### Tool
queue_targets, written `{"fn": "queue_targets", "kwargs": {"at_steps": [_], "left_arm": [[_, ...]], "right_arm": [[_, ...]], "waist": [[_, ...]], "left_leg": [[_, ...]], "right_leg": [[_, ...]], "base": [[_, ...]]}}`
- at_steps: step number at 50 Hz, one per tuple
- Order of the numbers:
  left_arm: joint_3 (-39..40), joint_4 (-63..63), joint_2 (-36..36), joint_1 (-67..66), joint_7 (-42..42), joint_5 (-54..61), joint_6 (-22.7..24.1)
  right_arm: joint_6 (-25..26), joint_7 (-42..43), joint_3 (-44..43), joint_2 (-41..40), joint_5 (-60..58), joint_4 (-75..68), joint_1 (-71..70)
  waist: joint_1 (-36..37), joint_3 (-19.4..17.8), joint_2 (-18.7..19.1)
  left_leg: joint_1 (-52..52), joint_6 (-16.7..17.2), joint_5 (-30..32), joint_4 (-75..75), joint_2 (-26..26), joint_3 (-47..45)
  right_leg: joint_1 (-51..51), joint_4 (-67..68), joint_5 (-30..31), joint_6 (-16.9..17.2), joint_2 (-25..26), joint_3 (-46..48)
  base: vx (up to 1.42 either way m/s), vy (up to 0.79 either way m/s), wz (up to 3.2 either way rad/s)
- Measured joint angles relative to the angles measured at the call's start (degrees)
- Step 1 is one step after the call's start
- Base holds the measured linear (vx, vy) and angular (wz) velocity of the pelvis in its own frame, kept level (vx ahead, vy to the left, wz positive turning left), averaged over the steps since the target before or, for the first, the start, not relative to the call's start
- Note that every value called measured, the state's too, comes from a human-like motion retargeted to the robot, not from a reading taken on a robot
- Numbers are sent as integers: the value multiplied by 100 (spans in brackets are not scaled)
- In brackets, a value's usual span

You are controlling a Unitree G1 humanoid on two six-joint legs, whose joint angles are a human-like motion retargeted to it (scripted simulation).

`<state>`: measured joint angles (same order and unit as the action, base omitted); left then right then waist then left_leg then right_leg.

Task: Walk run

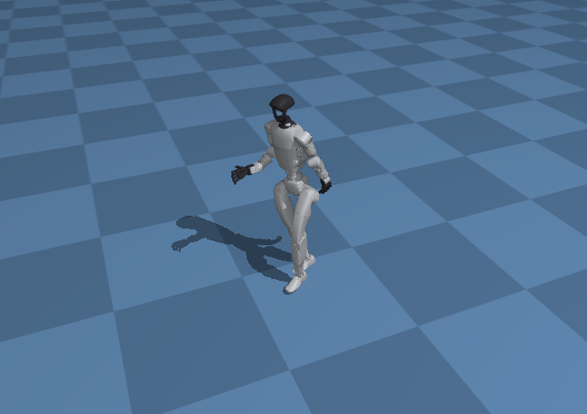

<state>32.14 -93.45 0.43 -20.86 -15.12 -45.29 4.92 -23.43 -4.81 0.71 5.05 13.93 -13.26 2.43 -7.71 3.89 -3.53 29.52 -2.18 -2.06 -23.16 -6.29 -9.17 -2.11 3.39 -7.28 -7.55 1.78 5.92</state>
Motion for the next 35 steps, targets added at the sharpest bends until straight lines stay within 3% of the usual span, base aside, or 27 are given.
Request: {"fn": "queue_targets", "kwargs": {"at_steps": [5,10,12,15,18,20,23,25,27,30,35], "left_arm": [[197,-51,-63,-23,-140,58,-17],[235,-62,122,126,-152,145,-50],[208,-107,271,297,-106,186,-85],[166,-117,558,739,-37,404,-121],[-11,120,785,1293,143,860,15],[-131,350,909,1684,276,1250,134],[-188,711,1133,2221,284,1666,364],[-268,926,1286,2591,175,1877,488],[-435,1126,1420,2919,51,2089,577],[-625,1389,1625,3314,-78,2375,739],[-805,1719,1787,3672,-100,2592,962]], "right_arm": [[-39,27,13,-53,-9,-52,6],[-65,-62,89,-267,-24,-196,272],[-71,-127,111,-355,5,-269,506],[-27,-99,257,-517,85,-403,813],[30,108,492,-510,152,-422,923],[33,29,502,-456,143,-442,853],[66,-271,437,-410,101,-425,802],[14,-346,381,-358,105,-378,802],[-72,-355,334,-307,145,-338,833],[-101,-343,361,-275,207,-295,881],[-92,-250,384,-293,212,-228,963]], "waist": [[409,-140,-80],[432,52,-137],[363,282,-154],[250,426,-165],[299,339,50],[405,386,165],[203,441,324],[-66,444,450],[-286,451,487],[-475,451,381],[-767,312,286]], "left_leg": [[-13,-141,-202,2025,-33,337],[-410,-89,156,2132,59,7],[-471,-174,443,1993,38,-81],[-546,-404,154,1564,44,195],[-1069,-511,-197,1554,336,29],[-1360,-517,-417,1631,431,-86],[-1697,-505,-563,1769,405,-15],[-1906,-503,-633,1872,328,231],[-2107,-503,-709,1941,208,463],[-2438,-518,-876,2020,-39,590],[-3058,-466,-1203,2024,-279,835]], "right_leg": [[554,28,-336,-50,272,-434],[936,372,-34,223,380,-489],[936,638,682,448,283,-230],[719,1504,2312,917,144,-105],[211,2903,3448,1223,278,67],[-209,3616,3159,1193,126,358],[-862,4098,2227,998,0,546],[-1260,4060,1690,1059,-69,638],[-1606,3675,1219,1236,-259,713],[-1952,2547,1090,1449,-673,824],[-2427,621,802,1317,-1080,824]], "base": [[82,-20,-85],[108,-8,-41],[112,-4,8],[95,-7,4],[89,-8,-33],[87,-4,-67],[80,-3,13],[65,-5,104],[75,-13,104],[73,-21,57],[67,-23,45]]}}
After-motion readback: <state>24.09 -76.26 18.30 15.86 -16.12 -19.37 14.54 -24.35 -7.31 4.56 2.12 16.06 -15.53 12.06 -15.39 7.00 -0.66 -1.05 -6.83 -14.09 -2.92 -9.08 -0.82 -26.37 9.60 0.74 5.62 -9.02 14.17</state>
